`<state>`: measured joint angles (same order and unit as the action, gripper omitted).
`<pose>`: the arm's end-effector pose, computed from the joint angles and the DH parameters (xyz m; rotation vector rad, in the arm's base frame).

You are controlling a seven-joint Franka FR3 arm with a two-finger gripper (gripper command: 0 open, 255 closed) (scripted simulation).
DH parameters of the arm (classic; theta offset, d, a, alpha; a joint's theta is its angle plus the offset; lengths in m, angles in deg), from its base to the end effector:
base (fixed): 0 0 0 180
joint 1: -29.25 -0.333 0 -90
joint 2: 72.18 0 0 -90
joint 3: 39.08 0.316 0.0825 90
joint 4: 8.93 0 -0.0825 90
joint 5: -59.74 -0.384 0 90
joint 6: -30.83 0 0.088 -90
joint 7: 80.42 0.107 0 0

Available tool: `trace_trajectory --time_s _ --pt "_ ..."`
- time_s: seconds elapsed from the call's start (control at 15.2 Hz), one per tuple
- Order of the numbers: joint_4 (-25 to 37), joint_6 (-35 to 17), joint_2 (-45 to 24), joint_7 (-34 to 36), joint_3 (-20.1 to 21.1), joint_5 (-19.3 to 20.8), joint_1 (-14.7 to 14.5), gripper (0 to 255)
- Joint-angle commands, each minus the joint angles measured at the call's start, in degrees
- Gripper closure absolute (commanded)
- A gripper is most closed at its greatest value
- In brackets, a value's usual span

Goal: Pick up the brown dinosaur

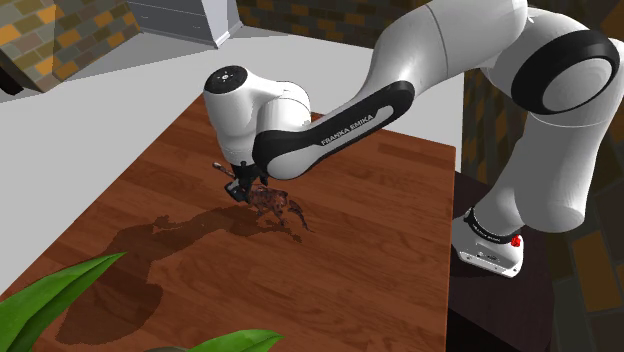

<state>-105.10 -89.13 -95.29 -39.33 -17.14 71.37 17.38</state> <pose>0.5711 0.3386 0.3859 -3.1367 0.0947 -0.0857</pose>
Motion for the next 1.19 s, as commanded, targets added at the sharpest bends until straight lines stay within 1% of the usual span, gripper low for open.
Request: trace_trajectory --time_s 0.0,0.33,1.12 --pt "-0.05 0.01 -0.01 0.0 0.0 -0.01 0.0 255" --pt "0.09 0.01 -0.14 0.01 -0.02 0.04 -0.03 255" --pt "5.78 8.08 2.45 -1.15 0.64 -1.45 0.09 255"
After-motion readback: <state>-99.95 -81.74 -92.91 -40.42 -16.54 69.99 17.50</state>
